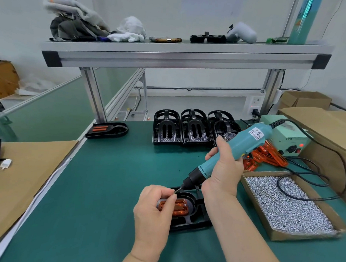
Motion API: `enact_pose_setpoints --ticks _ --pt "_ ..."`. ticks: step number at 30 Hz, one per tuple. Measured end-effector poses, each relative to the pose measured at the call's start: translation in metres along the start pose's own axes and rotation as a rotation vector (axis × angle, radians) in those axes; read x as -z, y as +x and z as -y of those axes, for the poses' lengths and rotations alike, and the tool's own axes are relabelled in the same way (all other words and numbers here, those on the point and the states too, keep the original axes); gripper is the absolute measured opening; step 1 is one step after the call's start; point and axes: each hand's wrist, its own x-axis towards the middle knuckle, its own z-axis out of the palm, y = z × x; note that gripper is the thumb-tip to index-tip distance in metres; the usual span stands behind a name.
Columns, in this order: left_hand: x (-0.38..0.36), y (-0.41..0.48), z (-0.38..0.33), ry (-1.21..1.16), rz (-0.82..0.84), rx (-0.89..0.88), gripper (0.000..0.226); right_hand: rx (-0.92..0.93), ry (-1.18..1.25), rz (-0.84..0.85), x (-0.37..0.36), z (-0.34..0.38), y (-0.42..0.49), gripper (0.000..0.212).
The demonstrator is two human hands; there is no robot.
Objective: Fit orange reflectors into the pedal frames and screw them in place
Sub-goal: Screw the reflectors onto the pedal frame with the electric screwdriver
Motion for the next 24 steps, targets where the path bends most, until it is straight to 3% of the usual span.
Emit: enact_pose_setpoints --ticks 6,9,11,14,24 --pt "0.014 0.002 0.000 0.058 0.137 0.085 0.036 0.031 0.001 0.083 -0.007 -0.006 -0.007 0.025" --pt "0.029 0.000 0.015 0.200 0.406 0.147 0.107 0.055 -0.018 0.148 -0.010 -0.009 -0.010 0.024" --pt "0.037 0.000 0.023 0.311 0.563 0.162 0.133 0.079 -0.044 0.198 -0.011 -0.013 -0.012 0.021" --pt "0.038 0.002 0.028 0.311 0.628 0.207 0.141 0.113 -0.097 0.267 -0.013 -0.020 -0.019 0.018" --pt "0.037 0.008 0.031 0.281 0.603 0.209 0.146 0.169 -0.242 0.344 -0.019 -0.043 -0.032 0.022"
